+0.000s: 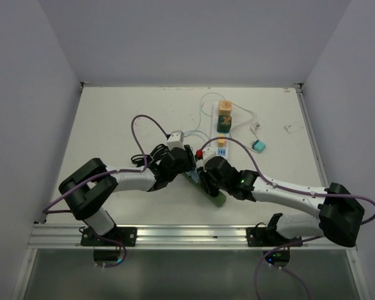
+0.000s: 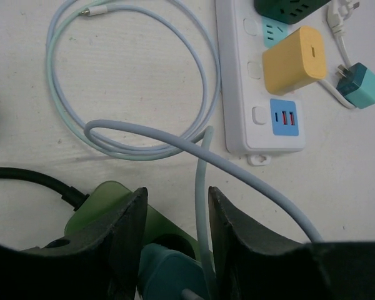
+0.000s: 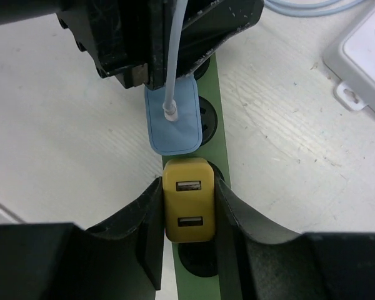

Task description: Pull the plug off the socket

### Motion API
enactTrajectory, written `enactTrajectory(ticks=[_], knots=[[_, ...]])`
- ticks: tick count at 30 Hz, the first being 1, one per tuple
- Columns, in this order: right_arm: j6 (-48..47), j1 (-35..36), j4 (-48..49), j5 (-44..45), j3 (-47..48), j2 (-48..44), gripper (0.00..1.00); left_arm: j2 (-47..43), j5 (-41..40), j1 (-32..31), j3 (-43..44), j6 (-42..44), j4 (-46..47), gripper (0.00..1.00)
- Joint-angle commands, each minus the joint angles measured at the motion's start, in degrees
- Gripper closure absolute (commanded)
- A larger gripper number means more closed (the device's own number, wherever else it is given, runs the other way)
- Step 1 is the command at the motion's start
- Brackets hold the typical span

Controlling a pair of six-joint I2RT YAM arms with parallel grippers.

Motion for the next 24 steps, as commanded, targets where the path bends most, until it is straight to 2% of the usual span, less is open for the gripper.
enactTrajectory(ticks=[1,6,8,9,13,14,16,21,23,24], knots=[[0.79,-7.49,10.62,-5.34,0.17,-8.85,1.0,4.31,-2.3,-0.41,-7.38,4.14,-20.02,1.0],[-0.53,-8.56,9.04,-5.88,1.3,-6.75,1.0,4.4,-2.56,-0.41,-7.64,3.88,-20.02,1.0],[-0.79,-6.99,8.78,-4.4,2.18,-5.43,1.0,4.84,-2.56,-0.41,-7.56,3.88,-20.02,1.0],[-1.4,-5.49,8.51,-2.47,2.53,-5.16,1.0,4.84,-2.65,-0.41,-7.38,3.79,-20.02,1.0],[-3.95,4.78,5.27,15.33,7.96,-1.65,1.0,6.68,-4.31,-0.41,-6.07,3.35,-21.68,1.0],[-4.48,7.94,4.91,17.13,8.77,-0.77,1.0,7.12,-4.5,-0.41,-5.71,3.17,-22.21,1.0],[-5.01,9.81,4.65,19.77,10.43,1.34,1.0,8.17,-4.85,-0.41,-4.83,2.82,-23.35,1.0],[-2.73,9.38,5.87,19.7,9.57,0.83,1.0,8.36,-4.85,-0.41,-5.09,2.38,-23.27,1.0],[-1.33,6.41,6.05,16.72,8.25,-0.58,1.0,8.09,-5.02,-0.41,-5.36,2.38,-23.18,1.0],[0.51,4.65,6.66,12.18,7.64,-1.29,1.0,7.65,-5.02,-0.41,-5.62,2.38,-23.01,1.0]])
